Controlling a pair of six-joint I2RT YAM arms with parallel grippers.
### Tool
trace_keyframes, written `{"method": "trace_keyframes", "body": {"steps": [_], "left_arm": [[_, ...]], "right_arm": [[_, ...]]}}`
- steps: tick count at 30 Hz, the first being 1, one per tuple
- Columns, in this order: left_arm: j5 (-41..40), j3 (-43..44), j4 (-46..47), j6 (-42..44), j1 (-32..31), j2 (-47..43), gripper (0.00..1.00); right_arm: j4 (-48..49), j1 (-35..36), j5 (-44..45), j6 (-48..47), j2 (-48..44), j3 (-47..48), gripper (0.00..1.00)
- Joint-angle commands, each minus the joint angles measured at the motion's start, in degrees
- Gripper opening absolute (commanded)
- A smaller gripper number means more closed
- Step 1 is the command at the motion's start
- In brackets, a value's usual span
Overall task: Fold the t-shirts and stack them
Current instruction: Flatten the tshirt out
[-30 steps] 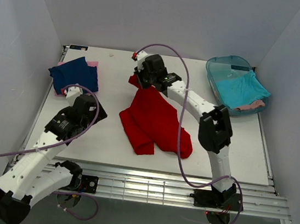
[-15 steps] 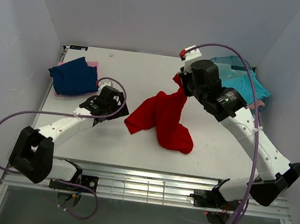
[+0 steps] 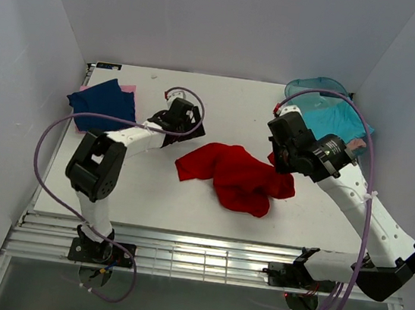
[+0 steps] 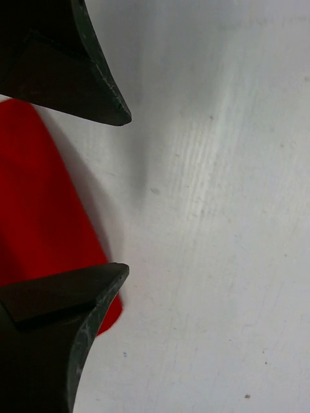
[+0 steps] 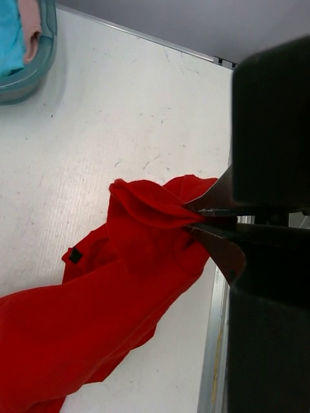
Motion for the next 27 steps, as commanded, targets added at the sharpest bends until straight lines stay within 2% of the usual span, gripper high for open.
{"method": "trace_keyframes", "body": {"steps": [1, 4, 6, 8, 12, 16, 22, 27], "left_arm": [[0.9, 7.0, 1.9, 0.4, -0.6, 6.8, 0.98], [1.8, 9.8, 1.8, -0.7, -1.9, 11.1, 0.97], [1.9, 9.7, 2.7, -1.4, -3.3, 11.8, 0.92], [2.3, 9.5, 2.8, -2.0, -4.1, 12.1, 0.81], [4.7, 6.3, 2.7, -5.1, -6.2, 10.5, 0.77], [4.2, 2.2, 2.9, -6.8, -8.4, 5.7, 0.79], [-1.5, -1.3, 0.4, -9.0, -9.1, -3.1, 0.92], [-3.4, -2.2, 0.6, -7.7, -9.2, -7.8, 0.95]], "right_arm": [[-1.0, 0.5, -1.7, 3.9, -2.1, -0.8, 0.08], [0.0, 0.5, -2.5, 4.7, -3.7, -2.1, 0.08], [0.4, 0.5, -2.7, 5.1, -4.6, -3.1, 0.08], [0.3, 0.5, -2.6, 5.4, -5.1, -4.2, 0.08], [0.4, 0.5, -2.2, 5.7, -5.2, -5.5, 0.08], [1.2, 0.5, -2.5, 5.7, -4.8, -6.3, 0.08], [3.1, 0.5, -4.3, 5.0, -3.7, -7.3, 0.08], [3.9, 0.5, -5.0, 4.8, -3.4, -8.1, 0.08]]}}
